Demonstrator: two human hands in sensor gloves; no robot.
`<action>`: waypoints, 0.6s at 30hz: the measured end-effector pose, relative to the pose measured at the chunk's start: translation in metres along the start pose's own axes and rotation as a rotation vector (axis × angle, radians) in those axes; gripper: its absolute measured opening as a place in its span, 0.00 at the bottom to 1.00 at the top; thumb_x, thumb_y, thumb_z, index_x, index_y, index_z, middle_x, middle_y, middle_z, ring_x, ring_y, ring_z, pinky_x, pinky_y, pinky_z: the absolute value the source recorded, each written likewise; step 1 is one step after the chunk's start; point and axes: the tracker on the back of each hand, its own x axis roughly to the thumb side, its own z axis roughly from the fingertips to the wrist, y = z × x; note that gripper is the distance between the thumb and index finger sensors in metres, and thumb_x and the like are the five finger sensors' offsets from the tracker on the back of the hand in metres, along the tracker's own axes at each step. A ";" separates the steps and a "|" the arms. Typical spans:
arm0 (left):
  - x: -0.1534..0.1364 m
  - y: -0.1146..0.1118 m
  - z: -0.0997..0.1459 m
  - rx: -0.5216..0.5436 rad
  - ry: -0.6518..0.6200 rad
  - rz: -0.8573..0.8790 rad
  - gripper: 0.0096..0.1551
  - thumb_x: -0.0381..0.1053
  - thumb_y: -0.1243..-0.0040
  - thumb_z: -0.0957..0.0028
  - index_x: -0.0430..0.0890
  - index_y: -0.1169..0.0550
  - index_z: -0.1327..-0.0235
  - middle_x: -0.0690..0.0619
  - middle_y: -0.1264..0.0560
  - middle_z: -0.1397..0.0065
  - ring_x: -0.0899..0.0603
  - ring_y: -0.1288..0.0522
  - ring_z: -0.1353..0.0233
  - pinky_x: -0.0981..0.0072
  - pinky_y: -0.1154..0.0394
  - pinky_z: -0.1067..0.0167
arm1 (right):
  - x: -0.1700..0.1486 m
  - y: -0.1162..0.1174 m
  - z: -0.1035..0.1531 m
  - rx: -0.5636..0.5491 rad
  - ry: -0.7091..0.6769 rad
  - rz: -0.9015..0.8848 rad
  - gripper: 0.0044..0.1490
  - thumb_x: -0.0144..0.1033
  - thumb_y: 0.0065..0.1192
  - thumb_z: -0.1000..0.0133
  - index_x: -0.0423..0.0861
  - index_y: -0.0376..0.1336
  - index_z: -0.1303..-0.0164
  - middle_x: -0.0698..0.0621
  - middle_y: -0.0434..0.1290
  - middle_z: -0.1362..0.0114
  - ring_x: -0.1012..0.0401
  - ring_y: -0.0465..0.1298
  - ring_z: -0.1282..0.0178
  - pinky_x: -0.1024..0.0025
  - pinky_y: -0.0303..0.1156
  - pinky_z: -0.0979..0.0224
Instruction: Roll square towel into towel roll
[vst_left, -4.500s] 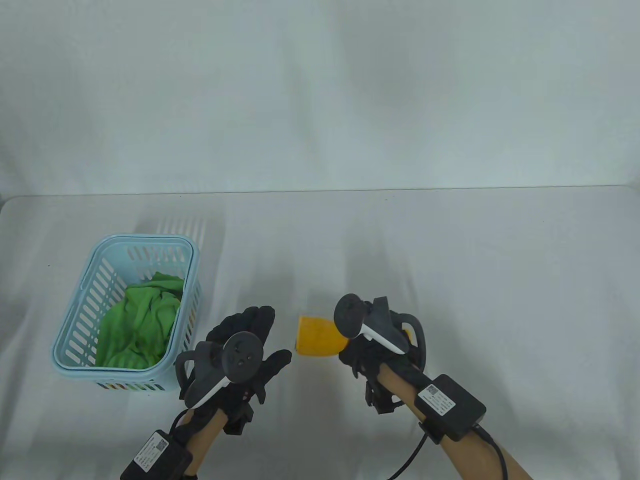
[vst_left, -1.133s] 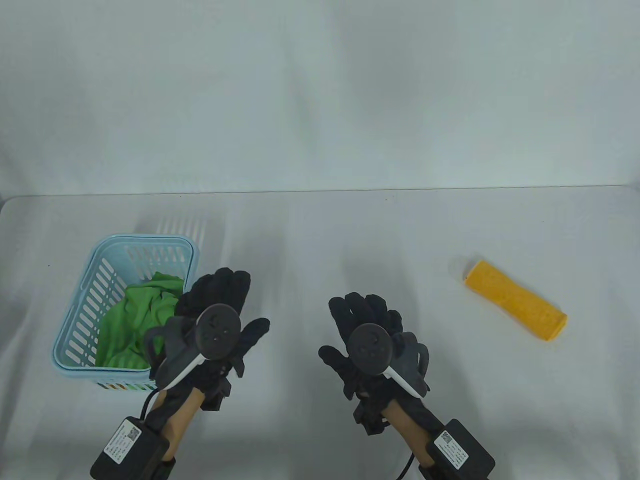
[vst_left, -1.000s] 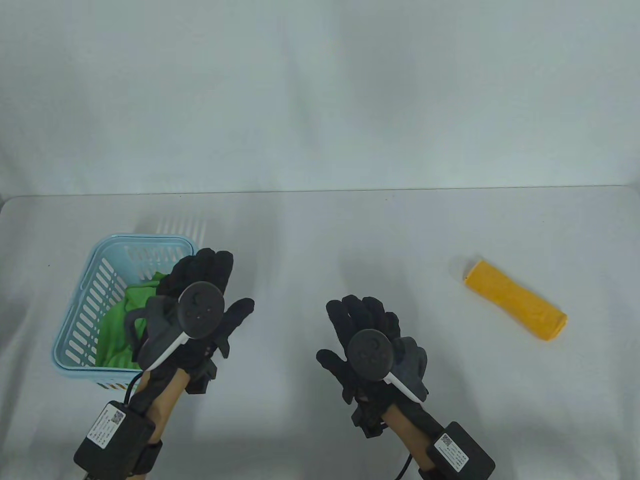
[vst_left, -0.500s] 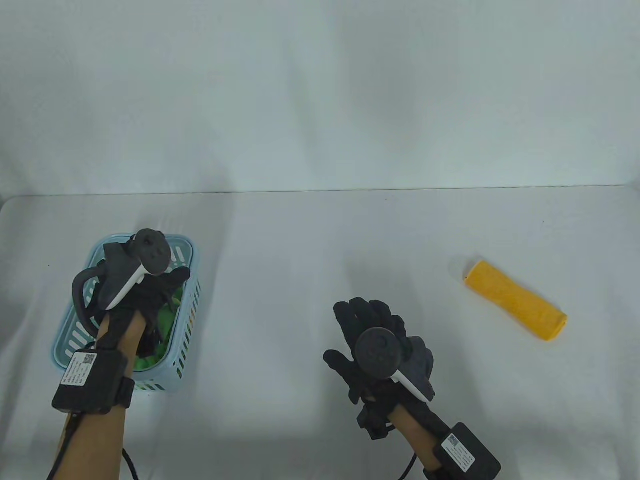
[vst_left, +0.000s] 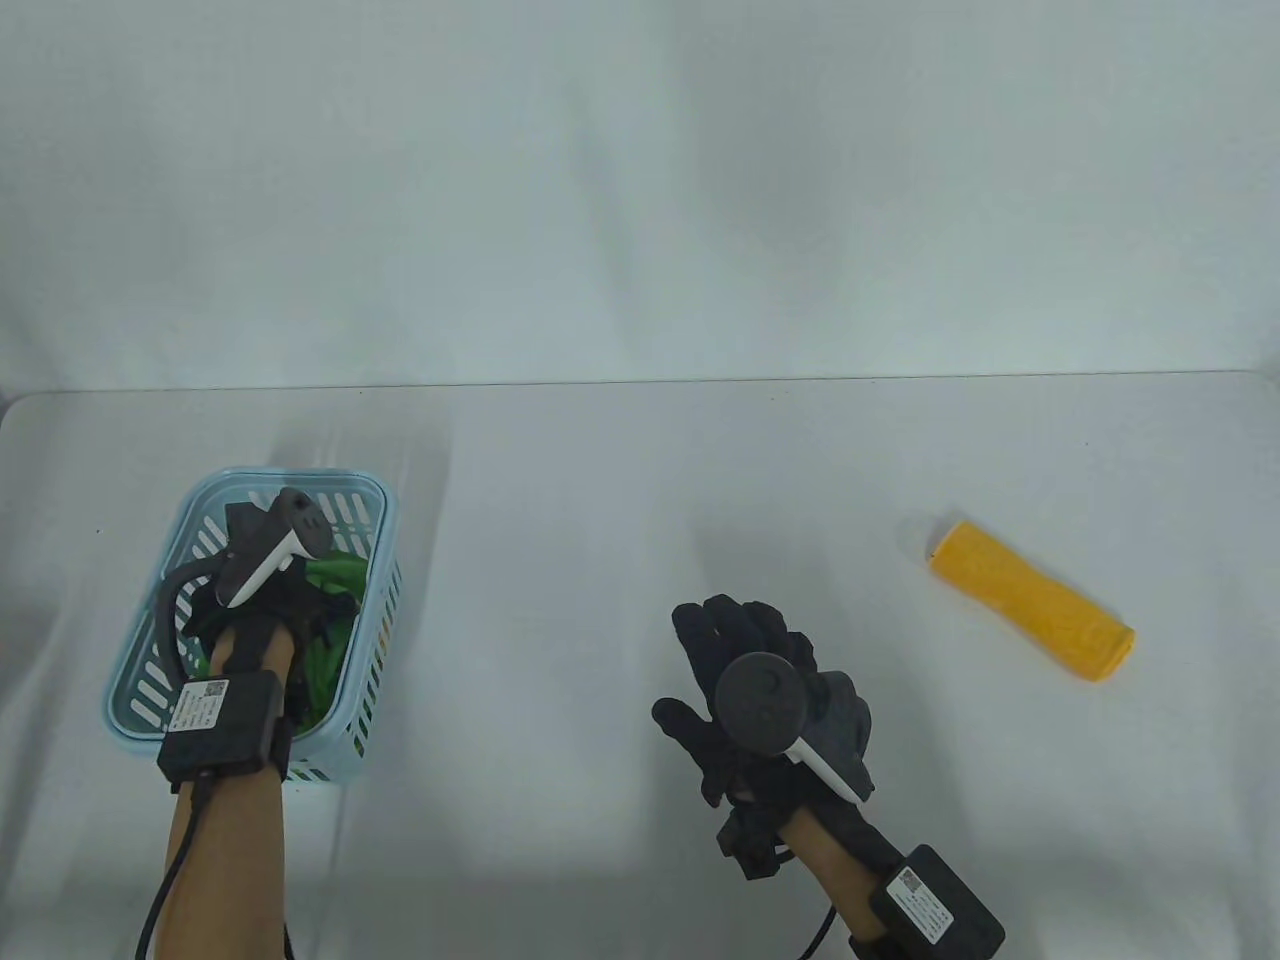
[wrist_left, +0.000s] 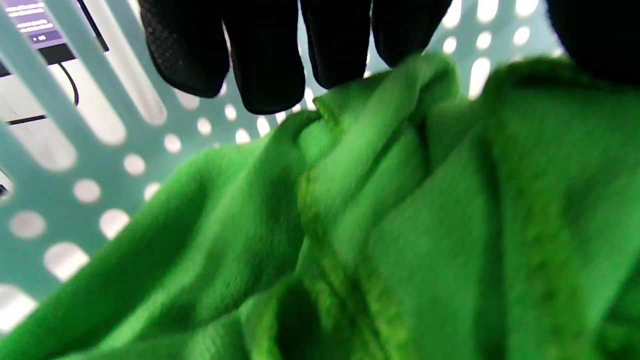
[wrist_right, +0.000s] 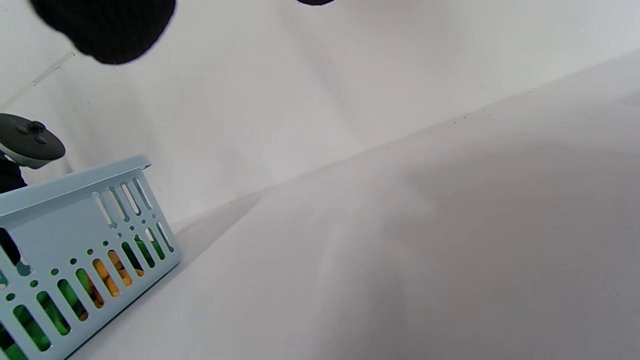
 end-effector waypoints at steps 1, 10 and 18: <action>0.000 -0.004 -0.003 -0.007 0.005 -0.008 0.57 0.73 0.41 0.69 0.56 0.40 0.22 0.51 0.38 0.16 0.35 0.29 0.22 0.39 0.31 0.29 | 0.000 0.000 0.000 0.001 0.002 -0.001 0.54 0.65 0.58 0.60 0.66 0.39 0.27 0.58 0.43 0.16 0.47 0.44 0.13 0.35 0.43 0.19; 0.002 -0.014 -0.011 -0.044 -0.005 0.052 0.53 0.64 0.36 0.65 0.53 0.40 0.23 0.48 0.37 0.18 0.36 0.25 0.28 0.42 0.28 0.32 | -0.002 0.000 -0.001 0.018 0.017 0.004 0.54 0.64 0.57 0.60 0.65 0.39 0.27 0.58 0.43 0.16 0.47 0.45 0.13 0.35 0.44 0.19; 0.004 -0.014 -0.012 -0.059 -0.018 0.041 0.48 0.52 0.31 0.61 0.47 0.36 0.25 0.47 0.30 0.30 0.47 0.17 0.45 0.50 0.21 0.41 | -0.002 0.000 -0.002 0.021 0.026 0.003 0.53 0.64 0.58 0.60 0.65 0.40 0.27 0.58 0.43 0.16 0.47 0.45 0.13 0.35 0.44 0.19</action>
